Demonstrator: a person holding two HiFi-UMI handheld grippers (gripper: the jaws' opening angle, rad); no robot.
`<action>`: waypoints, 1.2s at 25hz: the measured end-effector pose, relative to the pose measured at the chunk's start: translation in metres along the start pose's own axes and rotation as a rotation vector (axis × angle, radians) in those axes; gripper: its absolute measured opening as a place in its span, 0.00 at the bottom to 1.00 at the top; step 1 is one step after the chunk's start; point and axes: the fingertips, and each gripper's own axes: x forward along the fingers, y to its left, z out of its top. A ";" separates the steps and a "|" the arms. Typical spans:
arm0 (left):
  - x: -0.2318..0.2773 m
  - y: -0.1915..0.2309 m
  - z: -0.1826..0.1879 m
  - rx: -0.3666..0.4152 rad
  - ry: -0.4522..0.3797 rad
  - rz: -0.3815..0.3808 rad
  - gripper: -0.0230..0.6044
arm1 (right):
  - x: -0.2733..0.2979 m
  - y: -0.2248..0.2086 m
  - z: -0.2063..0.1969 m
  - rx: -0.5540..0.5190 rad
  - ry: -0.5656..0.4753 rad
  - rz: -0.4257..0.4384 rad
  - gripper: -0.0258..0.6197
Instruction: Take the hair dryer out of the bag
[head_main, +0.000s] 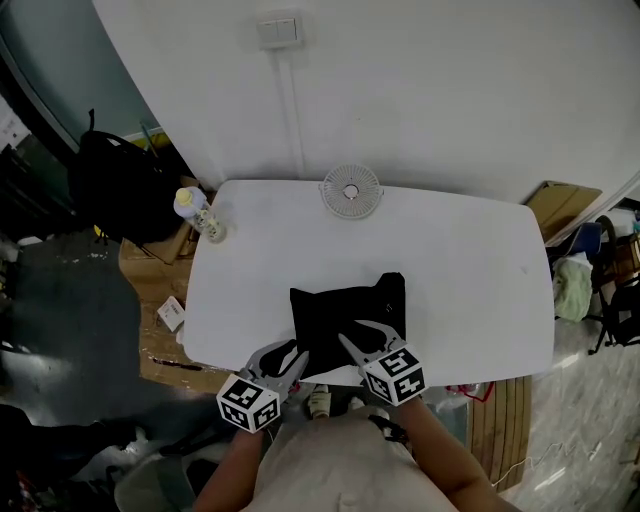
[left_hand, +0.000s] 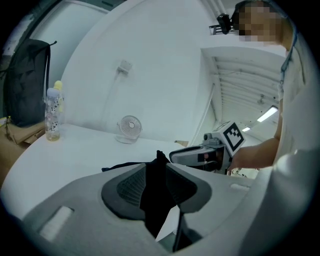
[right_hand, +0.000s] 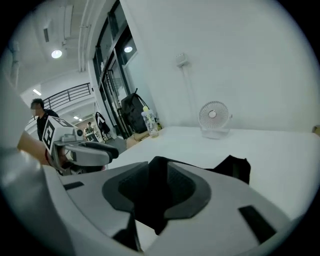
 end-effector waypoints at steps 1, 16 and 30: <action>0.002 -0.001 -0.001 0.003 0.005 -0.006 0.21 | -0.009 -0.009 0.001 0.008 -0.011 -0.020 0.17; 0.019 0.017 -0.009 0.039 0.100 -0.050 0.25 | -0.066 -0.096 -0.012 -0.206 0.110 -0.187 0.08; 0.062 0.046 -0.069 -0.049 0.323 0.172 0.44 | -0.030 -0.138 -0.044 -0.292 0.303 -0.036 0.27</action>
